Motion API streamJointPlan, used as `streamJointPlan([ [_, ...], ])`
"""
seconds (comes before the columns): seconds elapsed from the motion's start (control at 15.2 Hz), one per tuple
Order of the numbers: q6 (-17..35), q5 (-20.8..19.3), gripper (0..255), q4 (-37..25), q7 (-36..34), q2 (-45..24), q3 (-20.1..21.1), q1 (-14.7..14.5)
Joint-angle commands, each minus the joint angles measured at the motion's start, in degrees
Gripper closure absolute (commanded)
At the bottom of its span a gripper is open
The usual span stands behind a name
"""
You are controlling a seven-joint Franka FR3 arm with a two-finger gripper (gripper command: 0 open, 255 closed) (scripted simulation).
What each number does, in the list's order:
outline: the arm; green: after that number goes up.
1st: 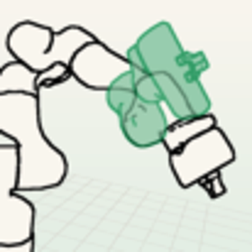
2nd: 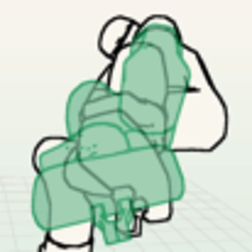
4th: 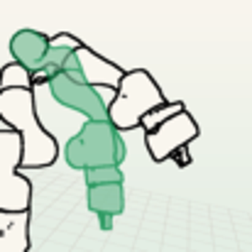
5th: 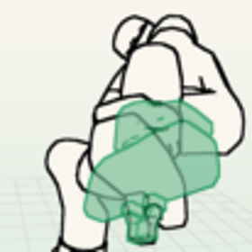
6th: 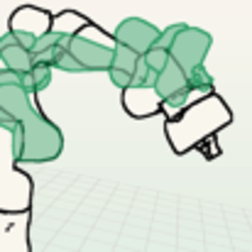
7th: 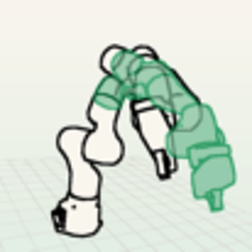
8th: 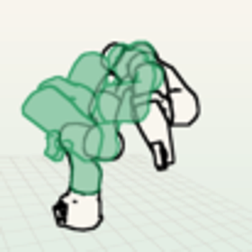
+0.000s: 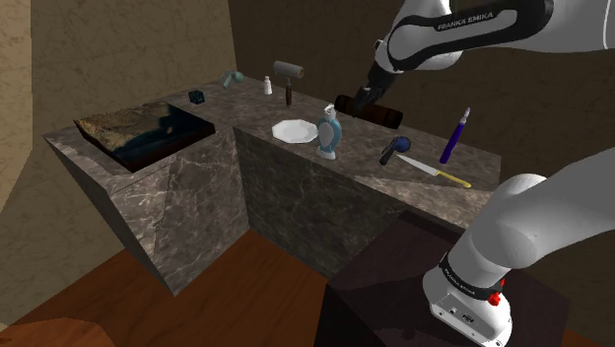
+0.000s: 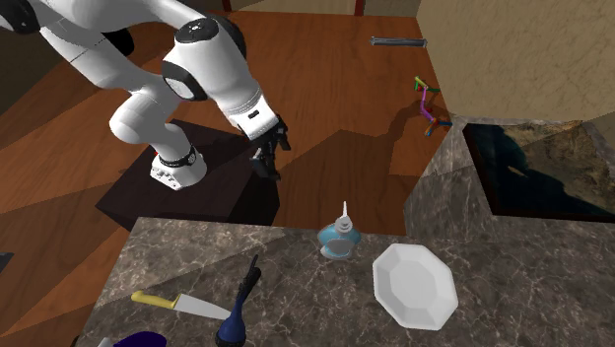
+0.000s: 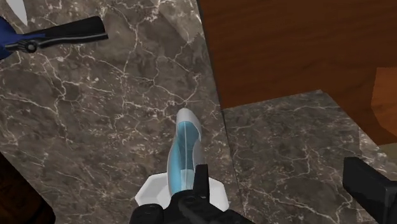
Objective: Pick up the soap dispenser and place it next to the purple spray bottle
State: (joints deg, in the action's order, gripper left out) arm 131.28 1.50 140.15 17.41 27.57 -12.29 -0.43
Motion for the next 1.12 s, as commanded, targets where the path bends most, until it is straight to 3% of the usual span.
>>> streamJointPlan([
  [0.0,4.3,1.4,0,-0.7,2.3,-4.1,-1.8,-0.7],
  [0.33,13.4,8.1,0,-3.8,9.9,-14.6,-6.5,-3.5],
  [0.66,19.3,20.9,0,-9.7,21.6,-26.3,-10.3,-6.2],
  [0.86,20.9,30.5,0,-14.7,29.6,-33.7,-10.3,-5.6],
  [1.06,21.6,32.8,0,-15.8,31.3,-35.8,-9.5,-5.1],
])
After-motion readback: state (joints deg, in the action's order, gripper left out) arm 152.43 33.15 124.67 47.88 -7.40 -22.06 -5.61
